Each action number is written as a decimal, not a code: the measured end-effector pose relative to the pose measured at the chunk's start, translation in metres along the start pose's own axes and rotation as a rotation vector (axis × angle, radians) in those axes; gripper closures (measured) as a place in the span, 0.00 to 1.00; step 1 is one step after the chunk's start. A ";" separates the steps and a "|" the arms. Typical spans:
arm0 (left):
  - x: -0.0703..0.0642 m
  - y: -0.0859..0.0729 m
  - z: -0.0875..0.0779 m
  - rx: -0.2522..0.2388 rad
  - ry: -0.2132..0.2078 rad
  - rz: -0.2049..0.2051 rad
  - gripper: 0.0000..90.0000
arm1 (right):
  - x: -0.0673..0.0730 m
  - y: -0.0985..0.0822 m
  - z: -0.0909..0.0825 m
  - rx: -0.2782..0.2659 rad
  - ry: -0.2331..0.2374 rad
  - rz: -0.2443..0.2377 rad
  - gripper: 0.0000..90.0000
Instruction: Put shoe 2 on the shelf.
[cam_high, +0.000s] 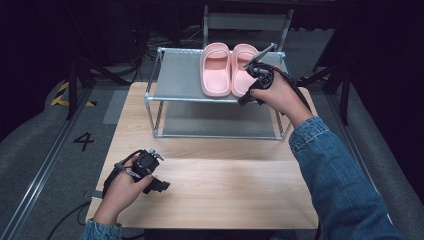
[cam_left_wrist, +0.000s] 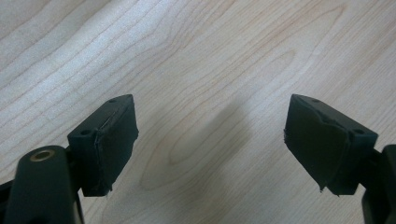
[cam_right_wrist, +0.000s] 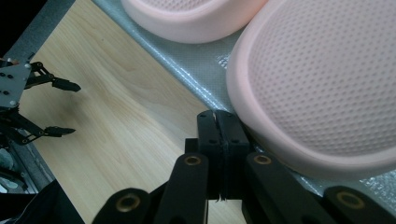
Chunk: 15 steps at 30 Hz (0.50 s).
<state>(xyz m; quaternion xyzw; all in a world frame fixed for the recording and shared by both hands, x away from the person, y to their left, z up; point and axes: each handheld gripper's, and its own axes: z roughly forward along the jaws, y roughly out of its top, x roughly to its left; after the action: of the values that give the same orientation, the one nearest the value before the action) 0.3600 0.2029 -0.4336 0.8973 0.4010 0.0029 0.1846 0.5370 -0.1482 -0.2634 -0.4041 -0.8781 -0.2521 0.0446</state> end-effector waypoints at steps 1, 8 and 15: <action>0.000 0.000 0.000 0.000 0.000 0.000 0.20 | 0.001 -0.001 -0.001 -0.004 0.007 -0.002 0.97; 0.000 0.005 0.000 -0.002 0.004 0.008 0.20 | 0.007 -0.011 -0.017 -0.056 0.005 -0.035 0.90; 0.001 0.010 0.002 0.004 0.002 0.013 0.20 | 0.010 -0.030 -0.036 -0.089 -0.010 -0.059 0.83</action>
<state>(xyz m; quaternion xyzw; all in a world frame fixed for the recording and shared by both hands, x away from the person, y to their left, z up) 0.3679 0.1970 -0.4325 0.9003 0.3953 0.0042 0.1821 0.5039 -0.1751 -0.2421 -0.3808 -0.8779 -0.2900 0.0149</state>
